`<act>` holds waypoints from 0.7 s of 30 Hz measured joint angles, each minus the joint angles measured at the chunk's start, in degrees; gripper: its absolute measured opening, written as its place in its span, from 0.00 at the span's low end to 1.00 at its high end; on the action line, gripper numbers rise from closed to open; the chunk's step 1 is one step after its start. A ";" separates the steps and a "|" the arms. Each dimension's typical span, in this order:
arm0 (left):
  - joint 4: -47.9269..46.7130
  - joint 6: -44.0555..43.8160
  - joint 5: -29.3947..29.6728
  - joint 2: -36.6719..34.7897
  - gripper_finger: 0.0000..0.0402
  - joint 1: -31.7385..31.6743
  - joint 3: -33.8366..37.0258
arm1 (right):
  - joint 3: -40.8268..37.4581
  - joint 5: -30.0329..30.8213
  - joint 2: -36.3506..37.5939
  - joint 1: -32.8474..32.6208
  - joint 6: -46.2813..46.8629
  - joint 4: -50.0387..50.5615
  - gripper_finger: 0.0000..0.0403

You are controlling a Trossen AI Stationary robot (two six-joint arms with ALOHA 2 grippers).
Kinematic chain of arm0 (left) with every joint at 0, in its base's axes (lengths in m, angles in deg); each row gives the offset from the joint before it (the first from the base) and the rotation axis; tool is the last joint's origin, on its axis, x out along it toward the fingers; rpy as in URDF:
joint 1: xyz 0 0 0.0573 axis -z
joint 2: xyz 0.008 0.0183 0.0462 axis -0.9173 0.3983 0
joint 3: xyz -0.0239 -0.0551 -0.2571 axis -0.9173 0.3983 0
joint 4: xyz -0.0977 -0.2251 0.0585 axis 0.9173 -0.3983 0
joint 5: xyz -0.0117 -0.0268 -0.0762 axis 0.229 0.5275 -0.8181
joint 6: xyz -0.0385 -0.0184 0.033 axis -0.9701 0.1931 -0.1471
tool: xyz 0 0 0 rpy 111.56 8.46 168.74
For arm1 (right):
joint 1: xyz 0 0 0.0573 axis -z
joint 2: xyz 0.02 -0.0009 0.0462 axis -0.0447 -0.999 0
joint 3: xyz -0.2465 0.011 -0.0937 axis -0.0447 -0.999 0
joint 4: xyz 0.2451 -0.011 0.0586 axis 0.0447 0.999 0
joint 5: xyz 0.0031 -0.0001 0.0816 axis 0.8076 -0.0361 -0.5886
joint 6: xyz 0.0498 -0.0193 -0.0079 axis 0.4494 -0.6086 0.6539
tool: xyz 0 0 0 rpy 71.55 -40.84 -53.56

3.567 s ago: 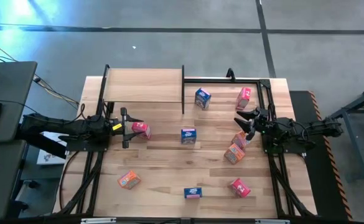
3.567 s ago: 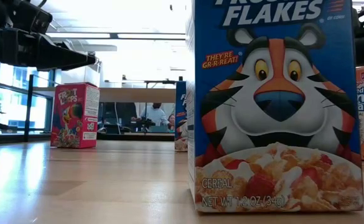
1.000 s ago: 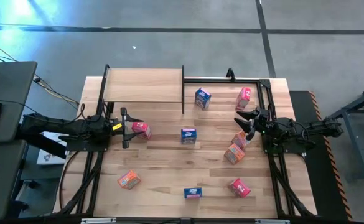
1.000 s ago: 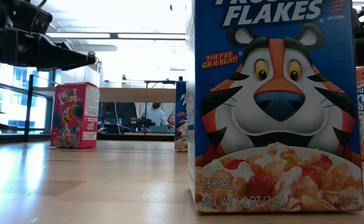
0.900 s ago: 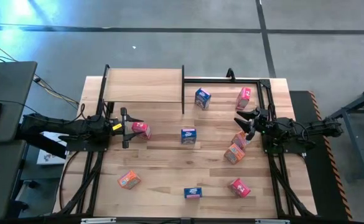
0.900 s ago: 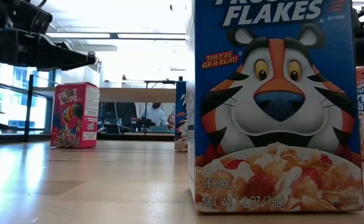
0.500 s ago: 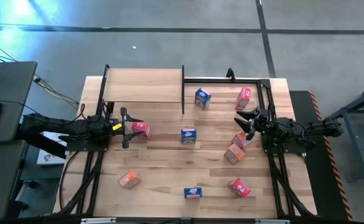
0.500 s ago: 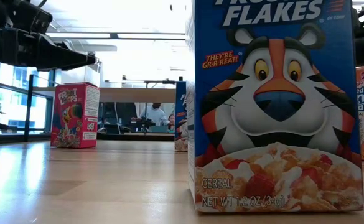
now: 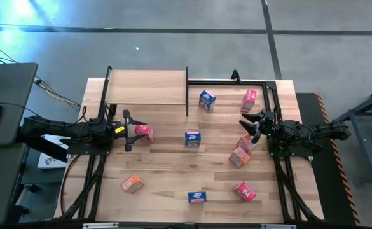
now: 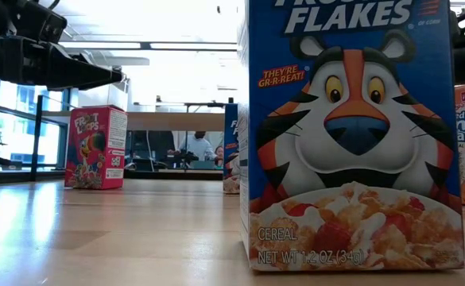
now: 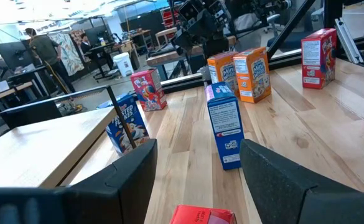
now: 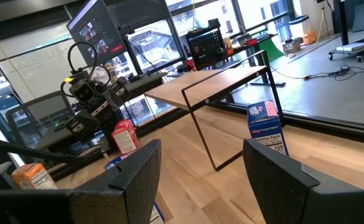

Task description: Stack cereal on shelf

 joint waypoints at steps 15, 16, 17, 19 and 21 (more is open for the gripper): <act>0.00 0.00 0.00 0.00 0.55 -0.02 0.00 | 0.73 0.87 -0.03 -0.02 -6.76 -0.54 0.55; 0.00 -0.02 0.02 0.00 0.55 -0.01 0.01 | 1.41 1.21 -0.03 -0.02 -7.99 -0.63 0.55; 0.00 0.00 0.01 -0.01 0.55 -0.01 0.01 | 2.11 1.74 0.00 -0.02 -9.55 -1.08 0.55; -0.01 0.00 0.00 -0.02 0.55 -0.02 0.00 | 3.48 2.38 0.02 -0.02 -12.56 -1.27 0.55; -0.01 -0.01 0.00 -0.01 0.55 -0.02 0.01 | 4.87 3.36 0.00 -0.02 -15.17 -0.98 0.55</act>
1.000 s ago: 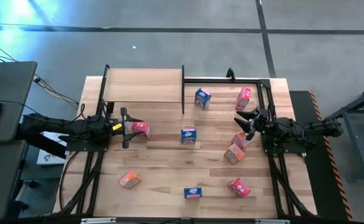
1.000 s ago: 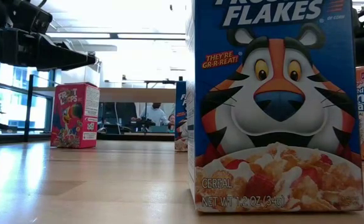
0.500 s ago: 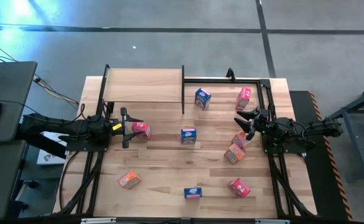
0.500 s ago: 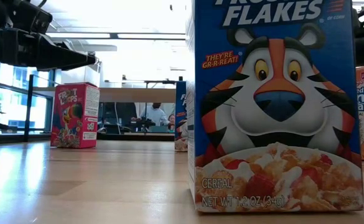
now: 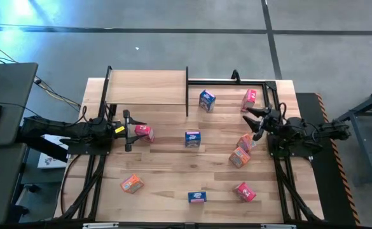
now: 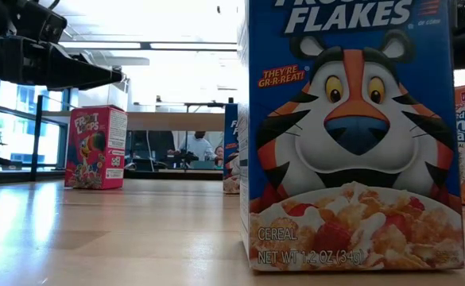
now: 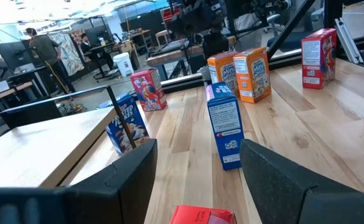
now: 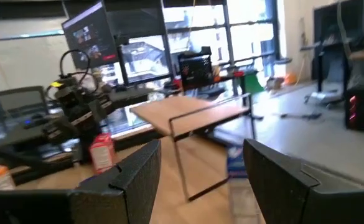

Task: Stack cereal on shelf
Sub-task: Put the top blue cereal box on the the shelf

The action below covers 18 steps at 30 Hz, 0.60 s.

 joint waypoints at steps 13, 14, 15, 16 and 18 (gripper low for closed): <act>0.00 0.00 0.01 0.00 0.55 0.01 -0.01 | 12.56 7.68 -12.50 0.00 -11.72 -0.04 0.55; -0.01 0.00 0.02 0.01 0.55 0.01 -0.01 | 13.90 8.63 -14.58 0.02 -12.39 -0.02 0.55; 0.00 0.01 0.01 0.00 0.55 0.00 0.00 | 15.36 9.61 -16.71 0.01 -13.10 -0.06 0.55; 0.01 0.01 0.01 0.01 0.55 0.01 0.01 | 16.75 10.48 -18.91 0.02 -13.86 -0.06 0.55; 0.01 0.01 0.00 -0.01 0.55 0.00 0.01 | 19.65 12.48 -23.45 0.02 -15.09 0.21 0.55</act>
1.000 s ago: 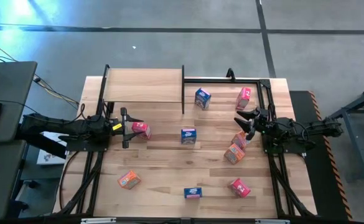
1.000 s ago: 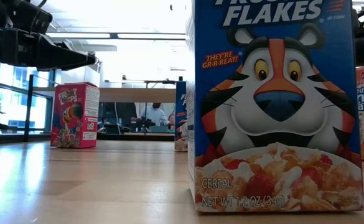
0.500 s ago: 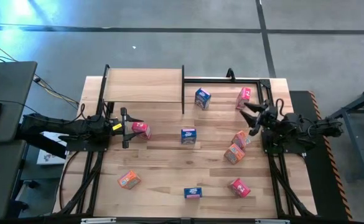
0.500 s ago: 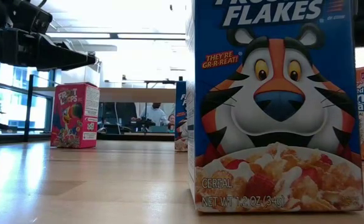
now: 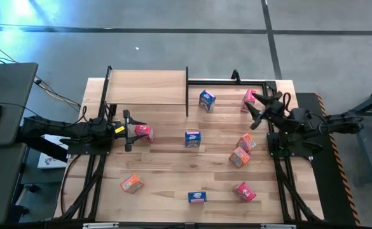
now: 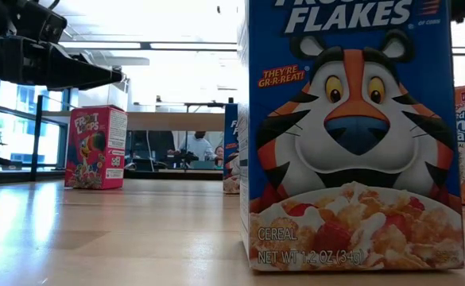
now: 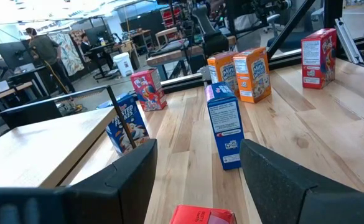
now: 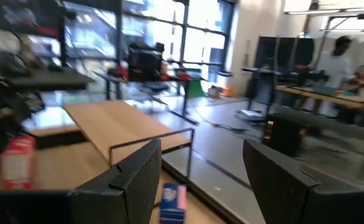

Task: Stack cereal on shelf
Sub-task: Put the top blue cereal box on the the shelf

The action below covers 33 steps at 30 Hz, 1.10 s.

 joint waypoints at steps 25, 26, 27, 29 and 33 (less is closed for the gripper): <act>-0.02 0.00 0.00 0.02 0.55 0.02 -0.02 | 32.03 -26.59 -39.60 27.81 15.34 23.23 0.55; -0.02 0.00 0.02 0.01 0.55 0.02 0.00 | 32.58 -27.01 -40.75 28.48 15.32 23.31 0.55; 0.00 0.00 0.01 0.00 0.55 0.02 -0.02 | 33.14 -27.06 -41.90 29.00 15.32 23.37 0.55; -0.02 0.00 0.00 0.00 0.55 0.00 -0.02 | 33.99 -27.36 -43.93 29.86 15.33 23.33 0.55; -0.01 -0.01 0.02 0.01 0.55 0.01 -0.01 | 34.44 -30.08 -46.70 31.38 15.72 23.31 0.55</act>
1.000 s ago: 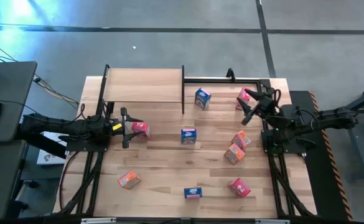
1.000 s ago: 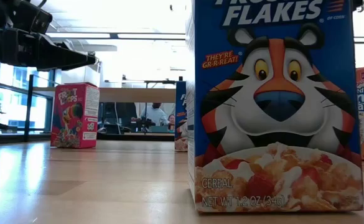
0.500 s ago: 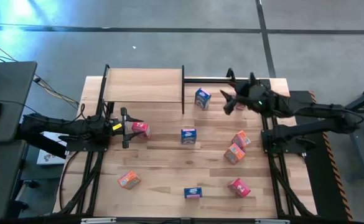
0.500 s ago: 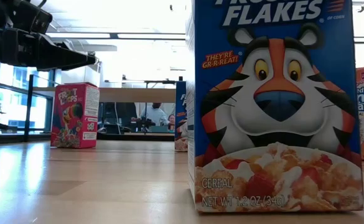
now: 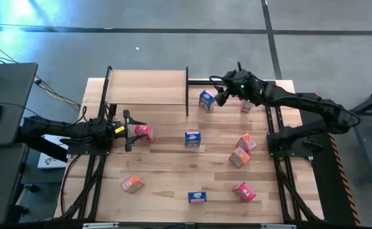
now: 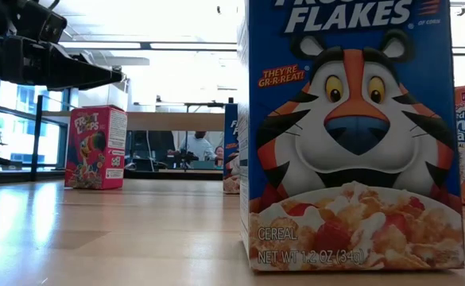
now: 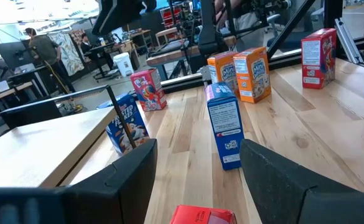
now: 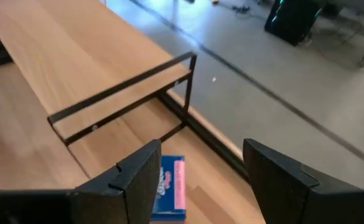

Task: Stack cereal on shelf
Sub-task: Put the top blue cereal box on the the shelf

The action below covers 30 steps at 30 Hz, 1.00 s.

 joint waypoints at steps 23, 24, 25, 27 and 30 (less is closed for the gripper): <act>0.00 0.00 -0.02 0.00 0.55 0.01 0.00 | 0.00 -5.34 -12.58 1.99 6.49 -2.94 0.77; -0.01 0.00 0.00 0.01 0.55 0.01 -0.01 | 0.00 -5.38 -12.97 1.99 6.65 -2.79 0.78; -0.01 -0.01 0.00 -0.01 0.55 -0.01 0.01 | 0.00 -5.31 -13.39 1.99 6.66 -2.66 0.78; -0.01 0.01 0.00 0.01 0.55 0.01 -0.01 | 0.00 -5.28 -14.31 1.99 6.66 -2.49 0.78; -0.01 0.00 -0.01 0.01 0.55 0.01 0.01 | 0.00 -6.01 -15.56 1.99 7.10 -2.53 0.78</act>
